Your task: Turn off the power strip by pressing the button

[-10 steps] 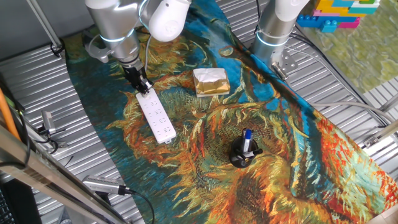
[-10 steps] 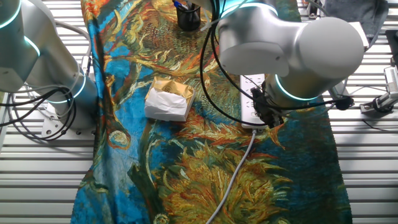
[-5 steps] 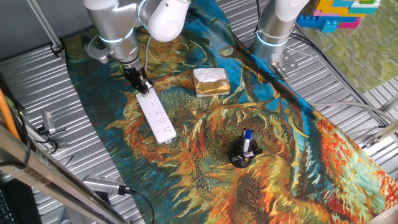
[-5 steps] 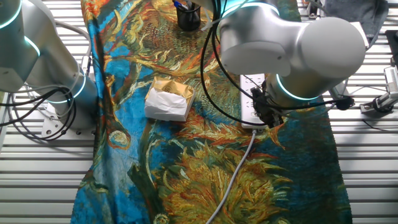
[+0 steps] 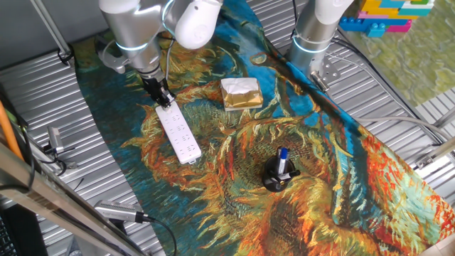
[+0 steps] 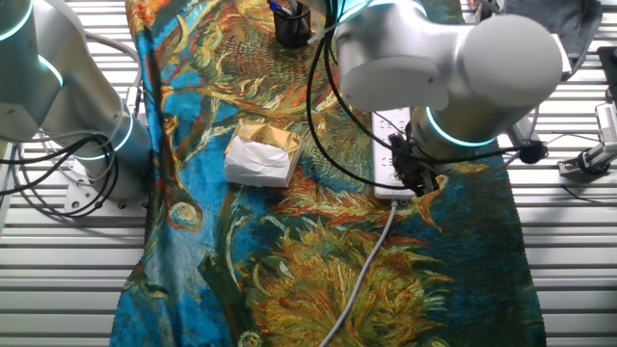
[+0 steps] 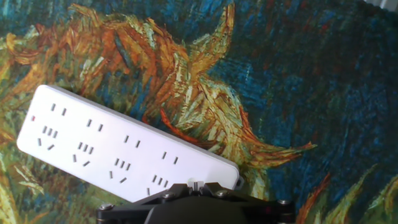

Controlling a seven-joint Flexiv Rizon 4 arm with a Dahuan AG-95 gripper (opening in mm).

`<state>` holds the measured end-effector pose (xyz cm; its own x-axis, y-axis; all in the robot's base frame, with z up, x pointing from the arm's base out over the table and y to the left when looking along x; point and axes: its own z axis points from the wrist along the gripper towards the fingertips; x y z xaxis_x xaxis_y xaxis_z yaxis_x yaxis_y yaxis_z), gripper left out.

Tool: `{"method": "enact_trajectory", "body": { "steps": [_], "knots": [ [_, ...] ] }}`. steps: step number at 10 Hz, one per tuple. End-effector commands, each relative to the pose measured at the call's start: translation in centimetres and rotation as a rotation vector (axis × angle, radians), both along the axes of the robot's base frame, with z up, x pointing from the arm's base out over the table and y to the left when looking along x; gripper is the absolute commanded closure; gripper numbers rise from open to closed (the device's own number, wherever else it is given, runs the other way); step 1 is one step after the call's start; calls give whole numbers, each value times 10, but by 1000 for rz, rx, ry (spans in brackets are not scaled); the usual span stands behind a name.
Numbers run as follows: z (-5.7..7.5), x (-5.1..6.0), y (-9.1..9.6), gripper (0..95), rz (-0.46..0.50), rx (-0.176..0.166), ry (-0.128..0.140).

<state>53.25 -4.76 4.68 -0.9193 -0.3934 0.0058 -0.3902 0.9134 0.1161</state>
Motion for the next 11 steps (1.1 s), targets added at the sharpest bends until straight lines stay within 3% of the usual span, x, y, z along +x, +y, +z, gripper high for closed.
{"method": "enact_trajectory", "body": {
  "steps": [1, 6, 11],
  "knots": [
    [1, -3, 0, 950, -14, 16, 6],
    [-3, -10, 1, 950, -41, 50, 11],
    [-7, -10, 4, 950, -38, 71, 15]
  ]
}}
